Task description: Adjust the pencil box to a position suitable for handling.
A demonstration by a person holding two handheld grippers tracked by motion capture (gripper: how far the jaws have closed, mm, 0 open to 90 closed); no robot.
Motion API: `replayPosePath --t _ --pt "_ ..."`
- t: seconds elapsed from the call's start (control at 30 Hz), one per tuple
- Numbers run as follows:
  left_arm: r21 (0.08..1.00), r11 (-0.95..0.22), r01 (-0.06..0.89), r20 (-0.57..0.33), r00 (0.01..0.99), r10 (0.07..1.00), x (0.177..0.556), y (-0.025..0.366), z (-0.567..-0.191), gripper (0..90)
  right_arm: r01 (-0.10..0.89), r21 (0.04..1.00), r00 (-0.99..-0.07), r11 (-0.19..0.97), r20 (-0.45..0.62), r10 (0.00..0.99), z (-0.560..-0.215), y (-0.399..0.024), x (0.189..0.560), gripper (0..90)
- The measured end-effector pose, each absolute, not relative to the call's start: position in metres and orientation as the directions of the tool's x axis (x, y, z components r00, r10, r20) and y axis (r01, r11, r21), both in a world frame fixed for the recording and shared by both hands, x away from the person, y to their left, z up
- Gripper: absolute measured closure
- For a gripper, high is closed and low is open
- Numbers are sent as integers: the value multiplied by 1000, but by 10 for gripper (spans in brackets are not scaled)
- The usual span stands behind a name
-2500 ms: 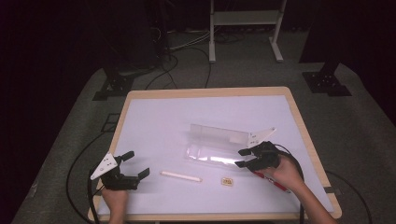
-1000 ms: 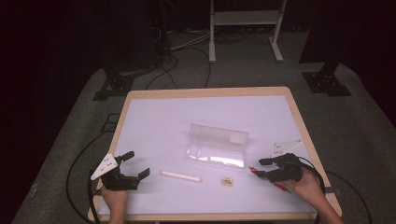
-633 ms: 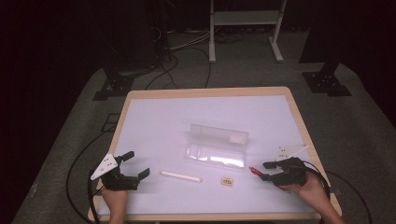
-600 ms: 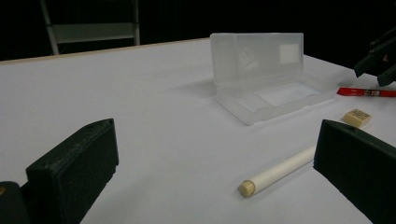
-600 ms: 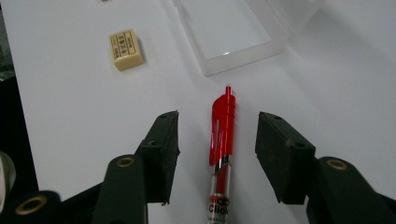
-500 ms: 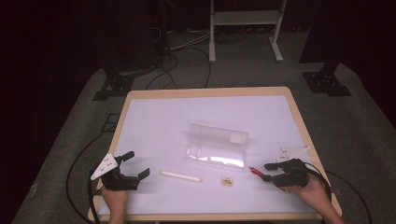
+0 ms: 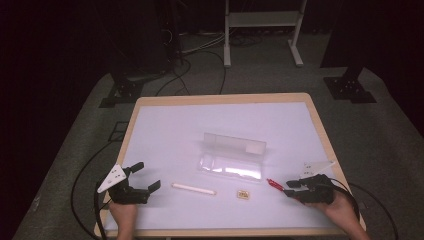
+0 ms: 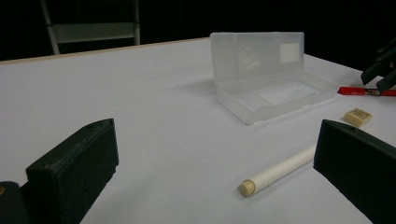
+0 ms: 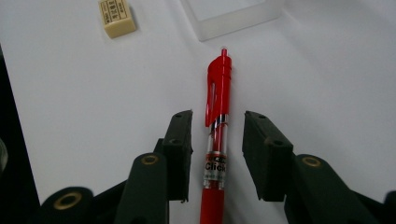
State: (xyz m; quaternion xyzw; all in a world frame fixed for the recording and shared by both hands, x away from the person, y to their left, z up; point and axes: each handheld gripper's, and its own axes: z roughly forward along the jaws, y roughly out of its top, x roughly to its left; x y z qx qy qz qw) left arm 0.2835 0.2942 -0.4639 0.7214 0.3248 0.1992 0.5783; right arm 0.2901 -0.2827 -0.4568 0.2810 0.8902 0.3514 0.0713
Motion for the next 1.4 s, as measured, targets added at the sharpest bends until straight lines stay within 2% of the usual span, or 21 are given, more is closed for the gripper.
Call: replayPosePath --t 0.5,0.8,1.4 --pt "964 -118 238 -90 710 699 283 295 -464 0 434 641 -838 633 30 545 -463 -279 288 722" --pt "965 -111 238 -95 709 698 283 294 -464 0 437 655 -831 616 32 555 -467 -281 287 768" --pt "964 -116 238 -91 710 698 283 295 -464 0 439 666 -817 604 16 576 -460 -287 283 790"
